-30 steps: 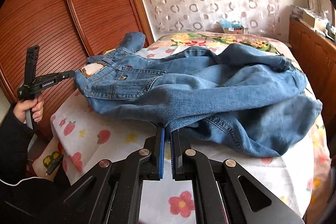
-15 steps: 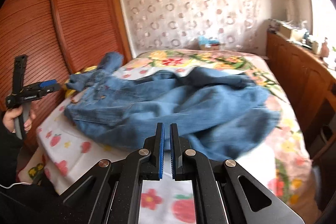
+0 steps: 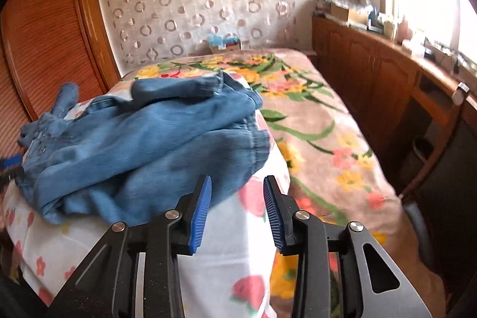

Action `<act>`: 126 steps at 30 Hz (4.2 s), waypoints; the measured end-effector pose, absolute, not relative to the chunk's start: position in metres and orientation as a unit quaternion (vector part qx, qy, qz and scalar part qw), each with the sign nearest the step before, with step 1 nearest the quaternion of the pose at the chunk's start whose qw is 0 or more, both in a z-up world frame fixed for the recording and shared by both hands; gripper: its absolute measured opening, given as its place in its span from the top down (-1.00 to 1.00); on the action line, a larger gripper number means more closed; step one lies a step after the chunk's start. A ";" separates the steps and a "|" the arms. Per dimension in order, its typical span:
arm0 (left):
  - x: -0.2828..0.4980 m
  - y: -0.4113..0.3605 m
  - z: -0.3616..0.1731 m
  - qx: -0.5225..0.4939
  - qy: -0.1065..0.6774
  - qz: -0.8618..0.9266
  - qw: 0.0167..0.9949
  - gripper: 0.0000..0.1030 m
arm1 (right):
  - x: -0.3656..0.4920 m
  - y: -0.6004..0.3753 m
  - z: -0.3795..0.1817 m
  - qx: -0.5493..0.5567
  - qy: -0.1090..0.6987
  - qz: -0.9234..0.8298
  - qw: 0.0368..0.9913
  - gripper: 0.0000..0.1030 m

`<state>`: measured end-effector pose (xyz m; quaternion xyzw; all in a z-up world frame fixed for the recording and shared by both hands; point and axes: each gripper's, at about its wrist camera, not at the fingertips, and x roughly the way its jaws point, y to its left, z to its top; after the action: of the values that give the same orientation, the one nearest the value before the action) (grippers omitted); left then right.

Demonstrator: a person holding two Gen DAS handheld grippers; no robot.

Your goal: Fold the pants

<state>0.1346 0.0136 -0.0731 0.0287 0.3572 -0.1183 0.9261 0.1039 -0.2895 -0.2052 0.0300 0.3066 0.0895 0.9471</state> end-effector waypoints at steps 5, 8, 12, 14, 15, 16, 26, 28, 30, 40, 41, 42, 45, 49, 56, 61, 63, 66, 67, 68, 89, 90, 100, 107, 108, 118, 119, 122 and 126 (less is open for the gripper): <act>0.136 0.008 -0.082 0.045 0.360 -0.118 0.924 -0.56 | 0.147 -0.304 -0.212 0.058 0.326 0.103 0.938 0.25; 0.136 0.007 -0.083 0.049 0.357 -0.119 0.925 -0.56 | 0.166 -0.312 -0.212 0.077 0.334 0.113 0.932 0.25; 0.135 0.008 -0.084 0.051 0.353 -0.117 0.927 -0.57 | 0.173 -0.315 -0.210 0.077 0.339 0.137 0.927 0.80; 0.133 0.007 -0.085 0.057 0.351 -0.116 0.927 -0.57 | 0.165 -0.317 -0.196 0.072 0.327 0.142 0.931 0.86; 0.134 0.007 -0.085 0.059 0.351 -0.115 0.927 -0.57 | 0.159 -0.318 -0.188 0.073 0.318 0.139 0.935 0.88; 0.134 0.006 -0.085 0.062 0.351 -0.115 0.927 -0.56 | 0.151 -0.322 -0.175 0.075 0.306 0.135 0.939 0.88; 0.134 0.007 -0.081 0.053 0.353 -0.118 0.927 -0.57 | 0.126 -0.332 -0.145 -0.017 0.302 0.018 0.953 0.51; 0.134 0.007 -0.080 0.052 0.354 -0.119 0.926 -0.56 | 0.128 -0.332 -0.152 -0.003 0.305 0.036 0.952 0.38; 0.134 0.007 -0.080 0.053 0.355 -0.119 0.926 -0.56 | 0.135 -0.329 -0.160 0.006 0.309 0.058 0.949 0.18; 0.135 0.006 -0.086 0.062 0.352 -0.114 0.927 -0.57 | 0.206 -0.349 -0.189 0.068 0.348 0.094 0.930 0.17; 0.135 0.006 -0.086 0.061 0.352 -0.114 0.927 -0.57 | 0.214 -0.355 -0.192 0.075 0.354 0.091 0.928 0.17; 0.136 0.006 -0.086 0.059 0.352 -0.115 0.927 -0.57 | 0.216 -0.355 -0.191 0.080 0.360 0.088 0.925 0.17; 0.137 0.008 -0.088 0.051 0.357 -0.117 0.925 -0.57 | 0.224 -0.364 -0.190 0.092 0.367 0.084 0.922 0.29; 0.138 0.008 -0.089 0.051 0.360 -0.117 0.924 -0.57 | 0.213 -0.378 -0.174 0.092 0.336 0.105 0.931 0.94; 0.136 0.009 -0.088 0.037 0.357 -0.125 0.925 -0.57 | 0.143 -0.401 -0.116 0.064 0.245 0.101 0.962 1.00; 0.134 0.011 -0.087 0.036 0.357 -0.125 0.925 -0.57 | 0.106 -0.430 -0.108 0.062 0.241 0.091 0.964 1.00; 0.135 0.011 -0.087 0.038 0.358 -0.124 0.925 -0.57 | 0.105 -0.438 -0.120 0.062 0.254 0.087 0.961 1.00; 0.136 0.013 -0.087 0.038 0.358 -0.124 0.925 -0.57 | 0.115 -0.448 -0.137 0.074 0.272 0.088 0.955 0.93; 0.136 0.013 -0.087 0.038 0.358 -0.124 0.925 -0.57 | 0.120 -0.438 -0.136 0.073 0.275 0.086 0.955 0.89; 0.136 0.012 -0.087 0.038 0.358 -0.124 0.925 -0.57 | 0.125 -0.434 -0.136 0.074 0.278 0.087 0.954 0.77; 0.135 0.013 -0.087 0.034 0.355 -0.125 0.926 -0.57 | 0.180 -0.394 -0.095 0.066 0.279 0.105 0.952 0.91; 0.135 0.013 -0.087 0.031 0.354 -0.127 0.926 -0.57 | 0.170 -0.396 -0.086 0.061 0.269 0.107 0.955 0.91; 0.137 0.011 -0.087 0.026 0.355 -0.129 0.925 -0.57 | 0.116 -0.410 -0.066 0.019 0.245 0.083 0.966 0.91; 0.137 0.010 -0.087 0.026 0.356 -0.129 0.925 -0.57 | 0.137 -0.396 -0.069 0.048 0.258 0.091 0.961 0.93; 0.137 0.009 -0.087 0.026 0.355 -0.129 0.925 -0.57 | 0.130 -0.396 -0.061 0.049 0.251 0.093 0.962 0.94; 0.135 0.017 -0.084 0.012 0.342 -0.136 0.930 -0.57 | 0.061 -0.399 -0.068 0.032 0.262 0.082 0.961 0.94; 0.135 0.017 -0.084 0.012 0.342 -0.137 0.930 -0.57 | 0.058 -0.400 -0.076 0.033 0.276 0.080 0.957 0.94; 0.136 0.016 -0.083 0.013 0.343 -0.135 0.929 -0.57 | 0.054 -0.400 -0.099 0.029 0.320 0.079 0.944 0.94; 0.136 0.017 -0.078 0.010 0.347 -0.132 0.929 -0.57 | 0.052 -0.402 -0.098 0.025 0.335 0.073 0.939 0.63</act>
<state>0.1359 0.0170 -0.0781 0.0102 0.3465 -0.1320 0.9287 0.0521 -0.4016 -0.0980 0.0254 0.3350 0.0727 0.9391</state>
